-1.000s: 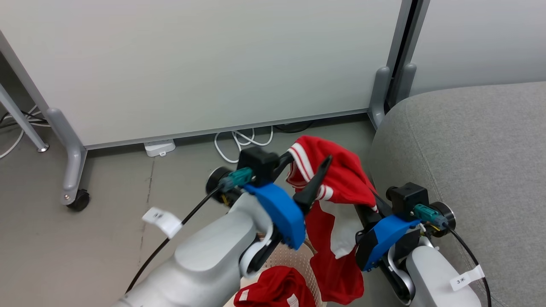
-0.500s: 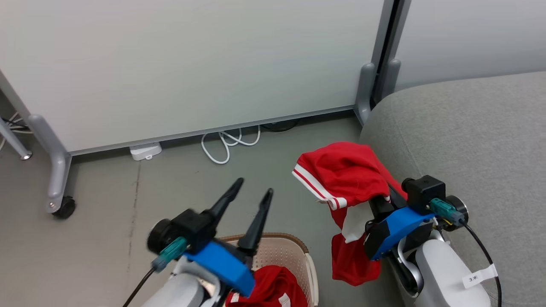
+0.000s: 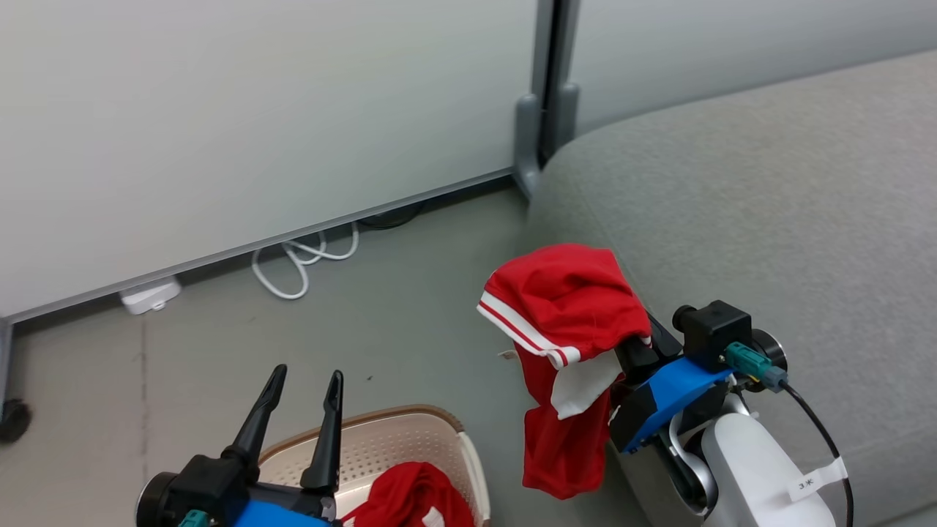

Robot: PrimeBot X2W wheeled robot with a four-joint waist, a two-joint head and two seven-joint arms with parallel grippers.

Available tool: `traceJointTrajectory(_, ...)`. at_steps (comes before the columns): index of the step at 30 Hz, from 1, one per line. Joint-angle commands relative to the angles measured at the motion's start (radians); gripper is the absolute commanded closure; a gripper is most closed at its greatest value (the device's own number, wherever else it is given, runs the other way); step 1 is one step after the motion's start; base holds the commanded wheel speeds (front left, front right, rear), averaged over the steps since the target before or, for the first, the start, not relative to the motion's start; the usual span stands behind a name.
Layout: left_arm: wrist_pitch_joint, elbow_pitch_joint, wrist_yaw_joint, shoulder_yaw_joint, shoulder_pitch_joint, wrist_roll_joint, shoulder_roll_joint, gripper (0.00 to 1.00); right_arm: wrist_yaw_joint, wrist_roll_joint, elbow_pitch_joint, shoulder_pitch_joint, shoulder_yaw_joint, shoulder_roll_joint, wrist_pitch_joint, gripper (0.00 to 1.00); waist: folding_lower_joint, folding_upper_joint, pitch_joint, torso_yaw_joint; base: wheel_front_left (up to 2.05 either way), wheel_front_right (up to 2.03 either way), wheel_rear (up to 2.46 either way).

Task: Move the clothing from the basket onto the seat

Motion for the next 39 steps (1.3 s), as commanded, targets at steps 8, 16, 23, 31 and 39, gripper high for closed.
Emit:
traceJointTrajectory(8, -0.005, -0.009, -0.047, 0.098, 0.041, 0.082, -0.056, 0.0, 0.0, 0.023, -0.033, 0.023, 0.004, -0.003, -0.009, 1.0, 0.0, 0.0, 0.041, -0.153, 0.0, 0.0, 0.0)
traceJointTrajectory(16, -0.005, -0.004, -0.072, 0.127, 0.015, 0.125, -0.074, 0.0, 0.0, 0.043, -0.052, 0.035, -0.001, -0.003, -0.021, 1.0, 0.0, 0.0, 0.072, -0.226, 0.0, 0.0, 0.0)
traceJointTrajectory(23, -0.005, 0.003, -0.078, 0.129, -0.001, 0.143, -0.078, 0.0, 0.0, 0.051, -0.056, 0.032, 0.001, -0.003, -0.028, 1.0, 0.0, 0.0, 0.093, -0.248, 0.0, 0.0, 0.0)
traceJointTrajectory(31, -0.005, -0.002, -0.082, 0.119, -0.014, 0.153, -0.069, 0.0, 0.0, 0.054, -0.054, -0.017, -0.022, -0.003, -0.04, 1.0, 0.0, 0.0, 0.119, -0.242, 0.0, 0.0, 0.0)
traceJointTrajectory(39, -0.004, -0.048, -0.081, 0.108, -0.084, 0.157, -0.033, 0.0, 0.0, 0.037, -0.039, -0.217, -0.165, -0.003, -0.033, 1.0, 0.0, 0.0, 0.253, -0.203, 0.0, 0.0, 0.0)
